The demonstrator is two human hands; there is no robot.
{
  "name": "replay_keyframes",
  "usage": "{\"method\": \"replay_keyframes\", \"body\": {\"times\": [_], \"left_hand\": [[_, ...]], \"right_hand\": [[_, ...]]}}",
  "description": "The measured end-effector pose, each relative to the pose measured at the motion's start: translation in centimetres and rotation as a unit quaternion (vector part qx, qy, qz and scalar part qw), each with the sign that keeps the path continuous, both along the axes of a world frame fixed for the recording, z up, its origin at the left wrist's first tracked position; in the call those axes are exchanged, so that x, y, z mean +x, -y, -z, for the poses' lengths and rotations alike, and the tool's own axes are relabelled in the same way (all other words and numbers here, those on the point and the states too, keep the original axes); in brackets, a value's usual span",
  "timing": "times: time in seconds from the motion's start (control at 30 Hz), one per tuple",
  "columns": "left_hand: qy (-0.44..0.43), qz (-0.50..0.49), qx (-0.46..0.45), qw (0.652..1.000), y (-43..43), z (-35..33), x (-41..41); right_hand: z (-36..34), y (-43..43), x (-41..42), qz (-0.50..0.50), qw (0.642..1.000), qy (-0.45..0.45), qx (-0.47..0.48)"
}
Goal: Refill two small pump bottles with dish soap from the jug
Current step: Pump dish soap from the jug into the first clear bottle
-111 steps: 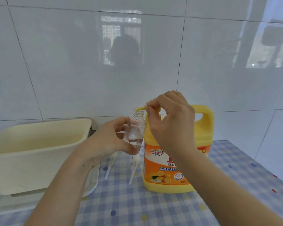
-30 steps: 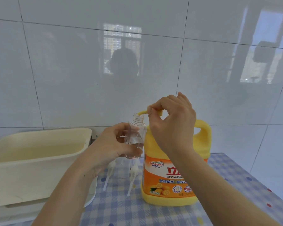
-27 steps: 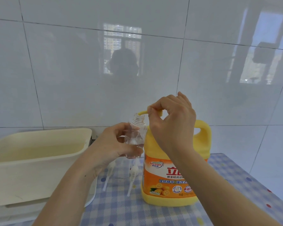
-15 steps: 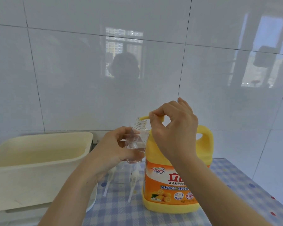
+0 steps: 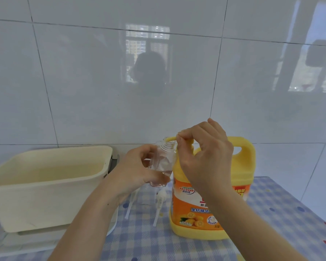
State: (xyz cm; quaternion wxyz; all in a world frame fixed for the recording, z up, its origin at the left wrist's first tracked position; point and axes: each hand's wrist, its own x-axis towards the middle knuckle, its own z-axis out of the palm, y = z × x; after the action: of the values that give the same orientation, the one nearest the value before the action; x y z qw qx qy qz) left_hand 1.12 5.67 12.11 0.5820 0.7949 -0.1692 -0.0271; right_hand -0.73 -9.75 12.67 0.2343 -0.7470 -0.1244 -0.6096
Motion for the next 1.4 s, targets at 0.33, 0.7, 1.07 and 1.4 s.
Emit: {"method": "replay_keyframes", "body": {"times": [0.33,0.7,1.07,1.4], "left_hand": [[-0.010,0.007,-0.004,1.000,0.5,-0.1,-0.2],[-0.017,0.015,-0.023,0.999,0.6,0.0,-0.3],[-0.006,0.039,-0.057,0.998,0.7,-0.4,-0.6],[0.020,0.015,-0.063,0.998,0.5,-0.5,-0.5]], "right_hand": [[0.0,-0.1,-0.2,0.008,1.000,-0.006,0.008],[-0.4,-0.4,-0.3,0.013,0.999,-0.018,0.024],[-4.0,-0.4,-1.0,0.022,0.996,-0.086,0.025],[-4.1,-0.3,-1.0,0.037,0.993,-0.109,0.020]]}}
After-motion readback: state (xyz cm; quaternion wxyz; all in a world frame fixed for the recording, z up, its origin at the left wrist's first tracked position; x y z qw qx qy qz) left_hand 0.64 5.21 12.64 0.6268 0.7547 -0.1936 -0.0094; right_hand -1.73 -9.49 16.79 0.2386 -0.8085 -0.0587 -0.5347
